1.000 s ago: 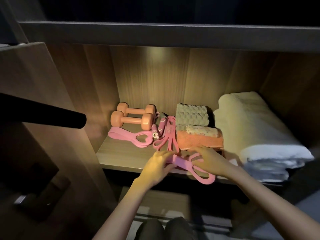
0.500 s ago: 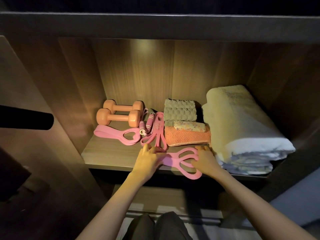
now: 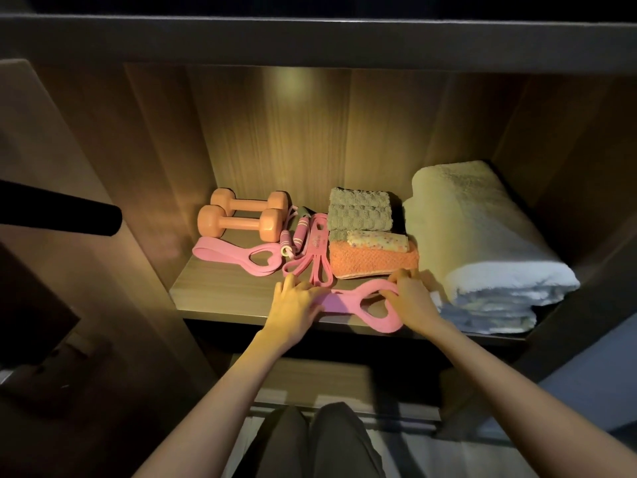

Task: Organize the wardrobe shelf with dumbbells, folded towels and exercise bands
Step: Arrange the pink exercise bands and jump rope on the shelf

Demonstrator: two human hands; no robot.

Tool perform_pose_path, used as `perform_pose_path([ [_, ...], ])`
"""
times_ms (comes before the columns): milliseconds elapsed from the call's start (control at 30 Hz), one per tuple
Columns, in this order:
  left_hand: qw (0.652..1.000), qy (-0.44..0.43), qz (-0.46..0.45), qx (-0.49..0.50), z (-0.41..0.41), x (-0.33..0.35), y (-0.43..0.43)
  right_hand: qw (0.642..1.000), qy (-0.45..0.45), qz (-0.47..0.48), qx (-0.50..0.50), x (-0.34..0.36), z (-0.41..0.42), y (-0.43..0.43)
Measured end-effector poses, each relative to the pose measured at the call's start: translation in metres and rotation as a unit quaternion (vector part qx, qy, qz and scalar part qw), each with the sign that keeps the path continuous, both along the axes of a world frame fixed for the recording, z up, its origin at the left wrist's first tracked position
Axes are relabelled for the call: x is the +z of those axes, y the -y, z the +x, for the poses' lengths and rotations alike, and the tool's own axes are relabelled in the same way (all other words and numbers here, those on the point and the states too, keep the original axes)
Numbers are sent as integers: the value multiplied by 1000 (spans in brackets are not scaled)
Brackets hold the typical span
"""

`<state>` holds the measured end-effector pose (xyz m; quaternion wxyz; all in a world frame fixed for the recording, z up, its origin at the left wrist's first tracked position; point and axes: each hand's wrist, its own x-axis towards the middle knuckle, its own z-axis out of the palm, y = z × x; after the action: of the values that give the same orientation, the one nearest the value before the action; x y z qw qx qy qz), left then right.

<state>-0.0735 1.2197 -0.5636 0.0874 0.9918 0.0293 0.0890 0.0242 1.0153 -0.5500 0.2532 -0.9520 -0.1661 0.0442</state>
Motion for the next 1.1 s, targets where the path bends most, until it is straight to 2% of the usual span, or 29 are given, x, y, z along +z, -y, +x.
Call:
perform_pose_path([
  [100, 999, 3, -45, 23, -10, 5, 2, 998, -1, 41, 53, 16, -10, 0],
  [200, 987, 47, -151, 25, -21, 22, 4, 991, 3, 83, 101, 44, -23, 1],
  [333, 943, 78, -323, -32, -36, 63, 18, 974, 26, 115, 191, 87, -44, -3],
  [400, 929, 60, -364, -39, -44, 79, 25, 965, 64, 121, 221, 103, -56, -7],
  [500, 931, 43, -361, -39, -57, 92, 32, 958, 81, 124, 247, 118, -72, -13],
  [700, 932, 57, -358, -6, -89, 99, 30, 950, 16, 175, 259, 129, -93, -17],
  [833, 927, 76, -367, 30, -111, 93, 27, 936, -78, 211, 273, 122, -101, -12],
  [967, 900, 69, -429, 37, -132, 88, 15, 913, -179, 298, 213, 104, -107, -7],
  [1100, 914, 28, -405, 15, -141, 90, 8, 914, -119, 309, 235, 104, -121, -16],
])
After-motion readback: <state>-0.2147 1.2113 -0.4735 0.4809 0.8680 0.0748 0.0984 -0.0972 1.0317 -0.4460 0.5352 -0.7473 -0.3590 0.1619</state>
